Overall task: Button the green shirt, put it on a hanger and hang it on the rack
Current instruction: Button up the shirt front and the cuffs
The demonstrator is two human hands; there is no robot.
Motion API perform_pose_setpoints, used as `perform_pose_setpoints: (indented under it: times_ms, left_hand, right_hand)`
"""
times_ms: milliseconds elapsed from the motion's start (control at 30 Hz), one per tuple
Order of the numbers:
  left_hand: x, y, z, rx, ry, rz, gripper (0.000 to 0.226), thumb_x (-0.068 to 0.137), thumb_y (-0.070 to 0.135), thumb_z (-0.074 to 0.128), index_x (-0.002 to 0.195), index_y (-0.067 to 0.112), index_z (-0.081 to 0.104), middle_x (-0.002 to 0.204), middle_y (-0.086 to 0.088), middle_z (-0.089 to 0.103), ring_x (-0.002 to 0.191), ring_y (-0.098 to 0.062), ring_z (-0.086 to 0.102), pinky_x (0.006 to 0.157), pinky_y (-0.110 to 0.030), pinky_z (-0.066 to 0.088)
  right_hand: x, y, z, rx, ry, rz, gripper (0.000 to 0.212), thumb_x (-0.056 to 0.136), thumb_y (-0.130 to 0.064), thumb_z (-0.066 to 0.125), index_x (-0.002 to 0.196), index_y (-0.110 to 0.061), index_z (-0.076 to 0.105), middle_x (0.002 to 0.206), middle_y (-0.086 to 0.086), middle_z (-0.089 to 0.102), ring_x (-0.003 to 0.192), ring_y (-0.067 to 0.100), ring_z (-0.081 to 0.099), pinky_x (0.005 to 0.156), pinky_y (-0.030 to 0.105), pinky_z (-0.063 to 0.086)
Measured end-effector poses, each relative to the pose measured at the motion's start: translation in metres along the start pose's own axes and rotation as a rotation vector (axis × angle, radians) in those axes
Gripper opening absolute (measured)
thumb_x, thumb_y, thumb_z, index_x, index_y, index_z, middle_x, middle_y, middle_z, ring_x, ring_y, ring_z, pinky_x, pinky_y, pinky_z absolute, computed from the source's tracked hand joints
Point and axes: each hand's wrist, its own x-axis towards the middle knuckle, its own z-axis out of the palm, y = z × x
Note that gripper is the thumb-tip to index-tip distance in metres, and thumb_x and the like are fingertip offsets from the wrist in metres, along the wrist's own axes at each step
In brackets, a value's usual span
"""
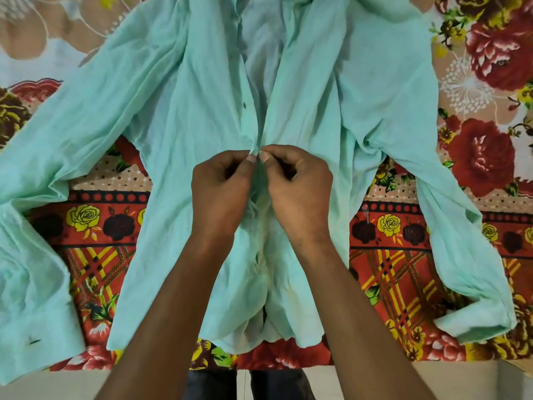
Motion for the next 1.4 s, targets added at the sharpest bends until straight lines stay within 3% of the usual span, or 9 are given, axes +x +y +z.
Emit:
perform_pose_setpoints:
  times_ms: [200, 333, 433, 533, 733, 967, 1100, 1200, 1400]
  left_hand:
    - [-0.003, -0.007, 0.0, -0.037, 0.042, 0.023, 0.009, 0.093, 0.013, 0.071, 0.096, 0.011, 0.08, 0.08, 0.003, 0.075, 0.074, -0.006, 0.068, 0.073, -0.022, 0.054]
    - [-0.006, -0.007, 0.003, -0.058, 0.045, 0.028, 0.012, 0.095, 0.011, 0.068, 0.095, 0.013, 0.08, 0.079, 0.004, 0.076, 0.074, -0.005, 0.067, 0.072, -0.02, 0.055]
    - [-0.007, -0.008, 0.002, -0.108, 0.0, -0.001, 0.02, 0.096, 0.006, 0.06, 0.099, 0.01, 0.08, 0.089, -0.004, 0.078, 0.077, -0.009, 0.067, 0.07, -0.02, 0.054]
    - [-0.005, -0.008, 0.001, -0.099, -0.008, -0.011, 0.017, 0.093, 0.004, 0.065, 0.098, 0.01, 0.08, 0.086, -0.004, 0.078, 0.075, -0.01, 0.069, 0.068, -0.02, 0.054]
    - [-0.001, -0.002, 0.004, -0.066, 0.023, 0.007, 0.005, 0.088, 0.011, 0.077, 0.09, 0.013, 0.08, 0.078, -0.005, 0.078, 0.07, -0.011, 0.07, 0.063, -0.018, 0.052]
    - [0.0, -0.001, 0.011, -0.05, 0.036, -0.024, 0.004, 0.088, 0.012, 0.075, 0.089, 0.012, 0.08, 0.078, -0.001, 0.078, 0.071, -0.009, 0.07, 0.066, -0.022, 0.052]
    - [0.004, 0.003, 0.01, -0.069, 0.005, -0.117, 0.007, 0.089, 0.012, 0.073, 0.087, 0.012, 0.079, 0.07, 0.001, 0.073, 0.062, -0.011, 0.063, 0.061, -0.022, 0.051]
    - [0.006, 0.006, 0.008, -0.081, -0.047, -0.174, 0.009, 0.092, 0.011, 0.07, 0.092, 0.005, 0.077, 0.064, 0.004, 0.07, 0.055, -0.006, 0.063, 0.055, -0.017, 0.05]
    - [0.011, 0.006, 0.004, -0.18, -0.068, -0.276, 0.012, 0.088, 0.015, 0.072, 0.091, 0.006, 0.079, 0.076, -0.007, 0.071, 0.074, -0.019, 0.062, 0.077, -0.037, 0.049]
  right_hand:
    - [0.002, -0.001, -0.002, 0.044, 0.0, 0.052, 0.003, 0.089, -0.013, 0.077, 0.091, -0.016, 0.079, 0.082, -0.009, 0.077, 0.079, 0.0, 0.073, 0.076, 0.017, 0.059]
    - [0.006, -0.002, -0.006, 0.023, -0.035, 0.029, 0.004, 0.088, -0.011, 0.077, 0.089, -0.015, 0.078, 0.08, -0.009, 0.076, 0.078, 0.0, 0.072, 0.073, 0.015, 0.057]
    - [0.01, 0.0, -0.01, -0.014, -0.067, -0.016, 0.009, 0.088, -0.008, 0.075, 0.091, -0.016, 0.078, 0.079, -0.012, 0.074, 0.077, -0.002, 0.071, 0.071, 0.009, 0.053]
    - [0.013, 0.002, -0.013, -0.024, -0.128, -0.023, 0.012, 0.089, -0.007, 0.073, 0.096, -0.015, 0.079, 0.084, -0.011, 0.076, 0.08, -0.001, 0.071, 0.072, 0.008, 0.052]
    - [0.019, 0.002, -0.024, 0.002, -0.242, -0.022, 0.011, 0.096, -0.019, 0.072, 0.102, -0.014, 0.08, 0.09, -0.007, 0.079, 0.087, 0.003, 0.074, 0.085, 0.021, 0.059]
    - [0.021, 0.004, -0.019, -0.054, -0.151, -0.034, 0.008, 0.095, -0.018, 0.072, 0.096, -0.013, 0.079, 0.083, -0.008, 0.077, 0.079, 0.002, 0.072, 0.078, 0.019, 0.059]
    - [0.026, 0.008, -0.017, 0.007, -0.2, 0.118, 0.008, 0.095, -0.02, 0.071, 0.095, -0.015, 0.078, 0.087, -0.004, 0.078, 0.085, 0.011, 0.075, 0.087, 0.039, 0.062]
    - [0.033, 0.005, -0.02, 0.038, -0.288, 0.205, 0.008, 0.095, -0.021, 0.071, 0.094, -0.015, 0.077, 0.084, 0.003, 0.079, 0.081, 0.02, 0.077, 0.087, 0.045, 0.062]
    - [0.042, -0.006, -0.024, -0.01, -0.355, 0.209, 0.008, 0.096, -0.02, 0.071, 0.093, -0.015, 0.076, 0.082, 0.002, 0.079, 0.075, 0.015, 0.076, 0.084, 0.035, 0.063]
